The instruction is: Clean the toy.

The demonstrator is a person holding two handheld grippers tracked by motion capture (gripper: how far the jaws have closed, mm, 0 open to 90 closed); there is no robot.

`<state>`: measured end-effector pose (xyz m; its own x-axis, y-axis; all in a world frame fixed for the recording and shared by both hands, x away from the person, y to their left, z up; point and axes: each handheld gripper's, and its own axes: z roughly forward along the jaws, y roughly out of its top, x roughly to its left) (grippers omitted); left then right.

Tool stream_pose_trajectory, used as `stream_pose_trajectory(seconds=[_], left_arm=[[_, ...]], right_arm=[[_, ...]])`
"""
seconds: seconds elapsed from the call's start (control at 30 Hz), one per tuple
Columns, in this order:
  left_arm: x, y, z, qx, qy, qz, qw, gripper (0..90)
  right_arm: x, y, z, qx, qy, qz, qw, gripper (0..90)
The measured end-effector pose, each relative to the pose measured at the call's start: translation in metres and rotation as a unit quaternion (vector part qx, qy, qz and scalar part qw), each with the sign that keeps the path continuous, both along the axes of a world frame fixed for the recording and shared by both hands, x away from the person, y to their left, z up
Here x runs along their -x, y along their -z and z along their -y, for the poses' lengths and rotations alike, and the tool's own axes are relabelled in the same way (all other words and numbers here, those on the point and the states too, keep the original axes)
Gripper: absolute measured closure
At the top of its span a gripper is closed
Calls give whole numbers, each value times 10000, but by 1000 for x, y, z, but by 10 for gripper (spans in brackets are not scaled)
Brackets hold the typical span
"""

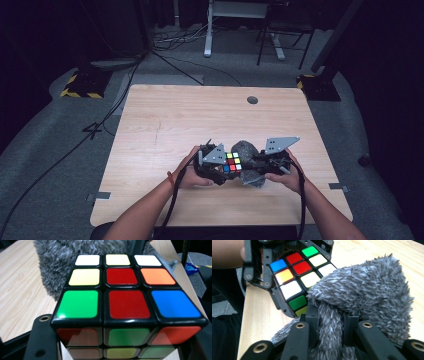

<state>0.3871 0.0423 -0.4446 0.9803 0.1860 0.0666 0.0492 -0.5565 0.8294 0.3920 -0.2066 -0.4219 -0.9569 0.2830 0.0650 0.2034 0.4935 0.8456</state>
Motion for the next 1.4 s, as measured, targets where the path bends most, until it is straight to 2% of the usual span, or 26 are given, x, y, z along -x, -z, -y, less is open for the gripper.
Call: stream_pose_trajectory(seconds=[0.13, 0.17, 0.23, 0.33, 0.4, 0.47, 0.57, 0.6, 0.63, 0.7, 0.73, 0.8, 0.87, 1.0, 1.1, 1.2, 1.27, 1.4], left_arm=[[-3, 2, 0, -7, -17, -211, 9998, 320], [-2, 3, 1, -127, 16, -238, 9996, 332], [0, 7, 6, -390, 18, -125, 9992, 336], [-1, 10, 8, -464, 33, -176, 9988, 337], [-1, 10, 8, -511, 10, -103, 9986, 337], [-2, 8, 6, -377, -8, -134, 9992, 337], [-1, 5, 4, -331, -37, -25, 9994, 337], [-2, 3, 3, -207, -30, -103, 9997, 337], [-3, 2, 2, -183, -53, -126, 9997, 337], [-3, 1, 1, -215, -74, -96, 9997, 337], [-3, 2, 1, -228, -112, -75, 9996, 337], [-4, 3, 2, -332, -123, -27, 9994, 337], [-4, 4, 3, -315, -123, -61, 9994, 337], [-4, 2, 2, -332, -156, -6, 9993, 338], [-4, -3, -1, -178, -152, -6, 9997, 338], [-3, -8, -4, -42, -139, 22, 9999, 338], [-2, -11, -6, -6, -135, 75, 9999, 338], [-2, -16, -10, 219, -115, 91, 9997, 338]], right_arm=[[0, 2, -1, -19, -124, -43, 9999, 734], [0, 2, -2, -5, -148, -73, 9999, 735], [1, 4, -5, 16, -178, -98, 9998, 735], [2, 6, -7, 145, -191, -100, 9997, 736], [0, 7, -6, 157, -140, -132, 9997, 736], [-1, 7, -4, 201, -109, -127, 9997, 736], [-3, 10, -3, 392, -102, -132, 9991, 736], [-4, 11, -3, 469, -81, -152, 9987, 736], [-5, 13, -3, 519, -70, -162, 9985, 736], [-5, 13, -3, 452, -64, -179, 9988, 736], [-3, 9, -2, 208, -176, -190, 9994, 736], [2, 3, -3, 62, -228, -108, 9997, 736], [7, -2, -5, -89, -300, -39, 9995, 736], [11, -5, -7, -106, -286, 58, 9995, 736], [8, -2, -8, 39, -155, 68, 9998, 736], [2, 5, -7, 204, -41, -62, 9998, 737], [-1, 8, -6, 223, -4, -194, 9996, 736], [-6, 15, -6, 449, 51, -317, 9985, 736]])
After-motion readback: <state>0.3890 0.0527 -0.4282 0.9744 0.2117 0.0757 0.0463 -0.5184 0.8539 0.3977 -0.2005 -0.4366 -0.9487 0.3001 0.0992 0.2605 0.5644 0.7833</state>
